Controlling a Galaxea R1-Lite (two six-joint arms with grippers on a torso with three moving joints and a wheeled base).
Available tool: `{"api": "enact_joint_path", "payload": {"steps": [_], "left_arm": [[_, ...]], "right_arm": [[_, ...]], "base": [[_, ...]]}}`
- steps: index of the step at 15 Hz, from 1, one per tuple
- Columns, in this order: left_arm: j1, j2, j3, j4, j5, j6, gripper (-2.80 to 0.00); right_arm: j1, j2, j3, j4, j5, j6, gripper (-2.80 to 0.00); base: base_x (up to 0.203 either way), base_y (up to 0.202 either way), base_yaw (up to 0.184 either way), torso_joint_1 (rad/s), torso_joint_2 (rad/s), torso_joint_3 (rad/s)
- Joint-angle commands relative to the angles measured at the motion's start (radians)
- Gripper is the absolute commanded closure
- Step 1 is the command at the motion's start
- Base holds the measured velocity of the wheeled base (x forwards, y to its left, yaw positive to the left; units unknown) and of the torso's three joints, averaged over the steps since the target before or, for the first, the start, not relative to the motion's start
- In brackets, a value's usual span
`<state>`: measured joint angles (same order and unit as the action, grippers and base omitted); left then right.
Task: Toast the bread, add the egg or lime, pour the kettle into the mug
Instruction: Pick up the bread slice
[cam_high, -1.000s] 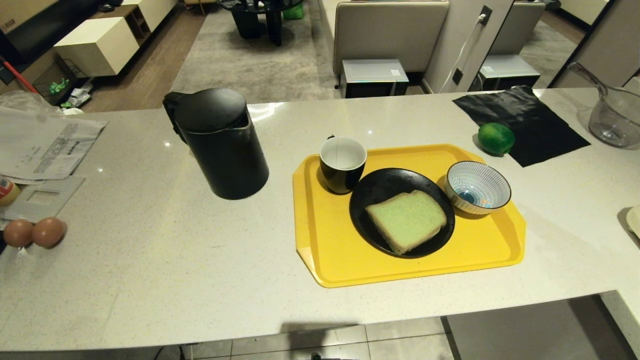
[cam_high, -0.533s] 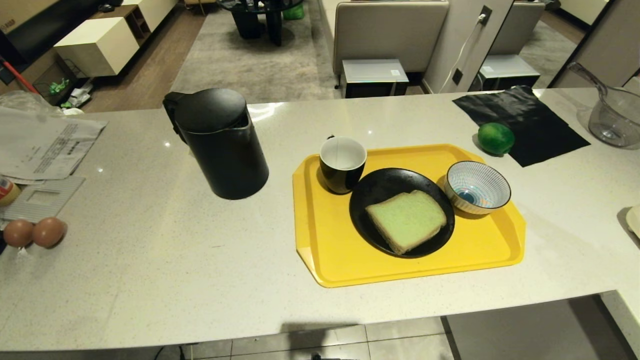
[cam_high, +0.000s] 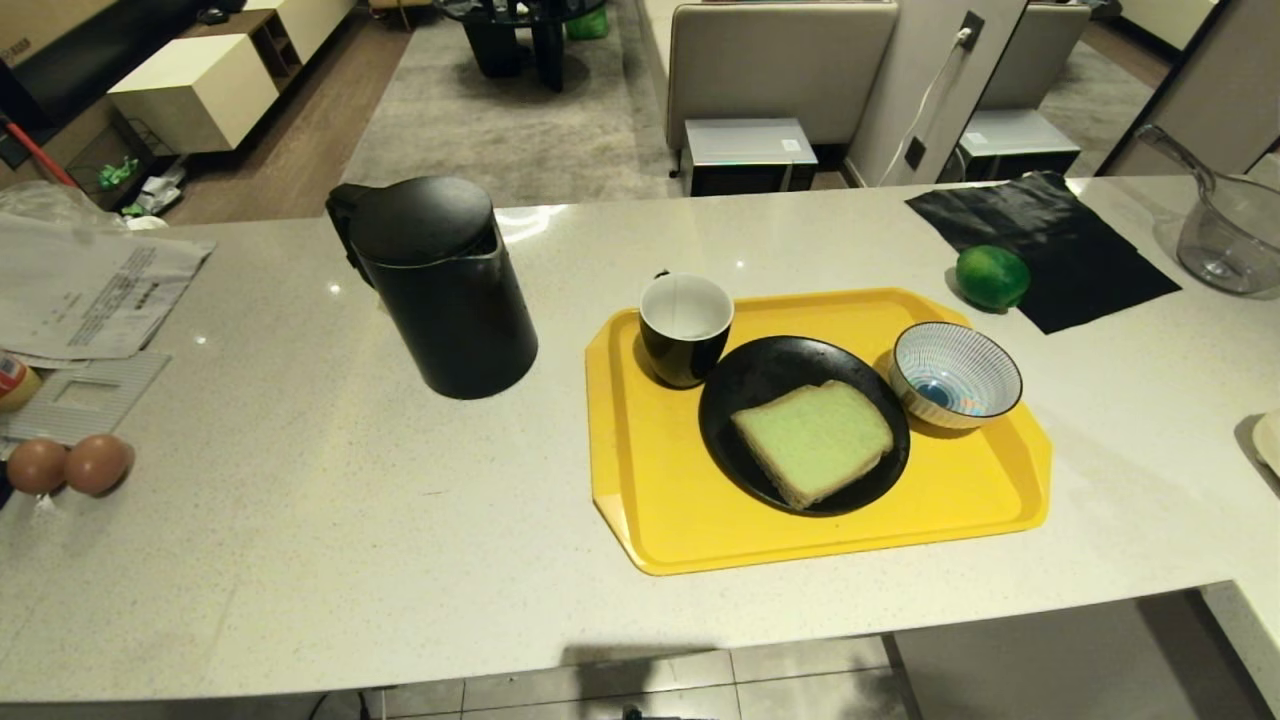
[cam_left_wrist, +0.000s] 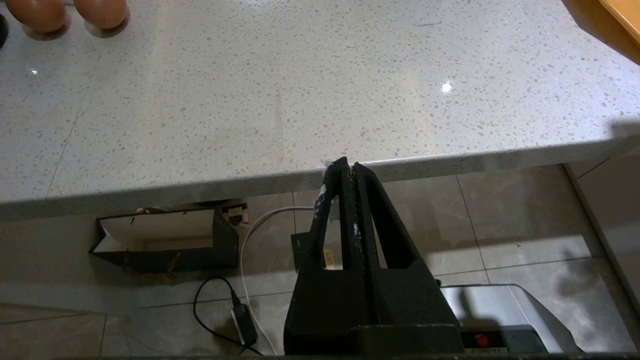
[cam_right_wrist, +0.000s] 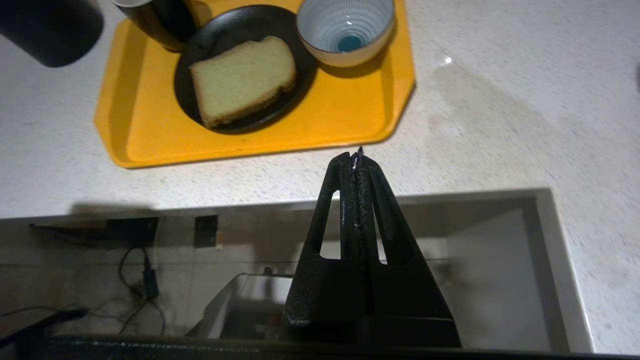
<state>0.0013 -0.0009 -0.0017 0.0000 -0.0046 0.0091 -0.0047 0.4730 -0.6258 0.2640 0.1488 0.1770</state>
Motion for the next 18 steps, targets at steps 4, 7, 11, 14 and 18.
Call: {"api": "enact_joint_path", "payload": {"steps": [4,7,11,14,18], "left_arm": [[0.000,0.001,0.000,-0.001,0.000,0.000,0.00],[0.000,0.001,0.000,0.000,0.000,0.000,0.00],[0.000,0.001,0.000,-0.002,0.000,0.000,0.00],[0.000,0.001,0.000,0.000,0.000,0.000,0.00],[0.000,0.001,0.000,0.000,0.000,0.000,0.00]], "right_arm": [[0.002,0.389,-0.292,0.046,0.087,0.126,0.00],[0.003,0.512,-0.412,0.213,0.222,0.228,0.00],[0.008,0.596,-0.425,0.227,0.280,0.291,0.00],[0.010,0.654,-0.416,0.226,0.347,0.294,0.00],[0.026,0.734,-0.420,0.219,0.364,0.292,0.00]], "base": [[0.000,0.000,0.000,0.000,0.00,0.000],[0.000,0.000,0.000,0.000,0.00,0.000],[0.000,0.000,0.000,0.000,0.00,0.000],[0.000,0.000,0.000,0.000,0.00,0.000],[0.000,0.000,0.000,0.000,0.00,0.000]]}}
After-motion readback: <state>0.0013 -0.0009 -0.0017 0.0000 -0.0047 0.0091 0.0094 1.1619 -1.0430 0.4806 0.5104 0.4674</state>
